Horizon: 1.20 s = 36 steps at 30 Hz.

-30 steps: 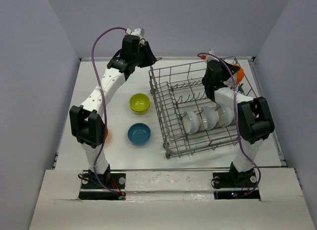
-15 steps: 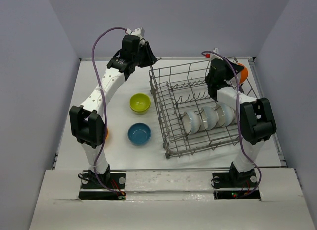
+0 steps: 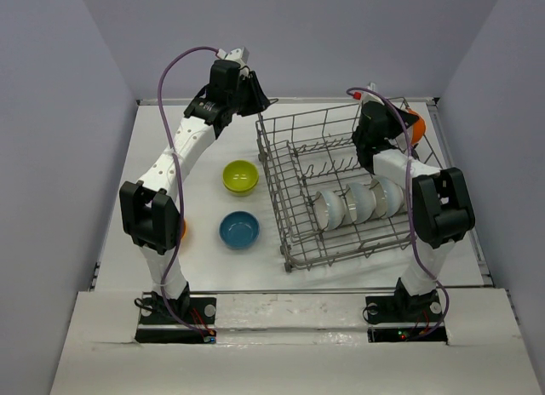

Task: Load the bowls into the dish rack
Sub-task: Insert the bowl into the dish rack.

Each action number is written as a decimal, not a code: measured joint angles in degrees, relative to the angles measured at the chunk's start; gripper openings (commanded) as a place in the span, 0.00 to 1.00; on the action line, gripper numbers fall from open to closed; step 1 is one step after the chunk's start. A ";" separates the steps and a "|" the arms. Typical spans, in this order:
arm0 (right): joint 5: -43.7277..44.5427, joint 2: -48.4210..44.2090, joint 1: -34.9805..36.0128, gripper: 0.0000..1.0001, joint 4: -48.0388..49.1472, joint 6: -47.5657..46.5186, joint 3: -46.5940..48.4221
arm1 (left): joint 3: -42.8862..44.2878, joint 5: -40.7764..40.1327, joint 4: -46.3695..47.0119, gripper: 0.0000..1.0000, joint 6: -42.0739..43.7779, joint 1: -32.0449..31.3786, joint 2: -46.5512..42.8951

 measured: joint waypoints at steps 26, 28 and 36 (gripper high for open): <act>0.24 1.07 -0.02 0.01 6.40 -0.66 -2.82 | 0.00 0.42 0.00 0.38 -0.04 0.00 0.00; 0.13 1.51 0.07 0.01 7.19 -1.09 -2.82 | 0.00 0.42 0.02 0.38 -0.04 0.00 0.00; -0.87 3.15 0.20 0.01 9.75 -2.16 -2.97 | 0.00 0.57 0.02 0.38 -0.04 0.00 0.00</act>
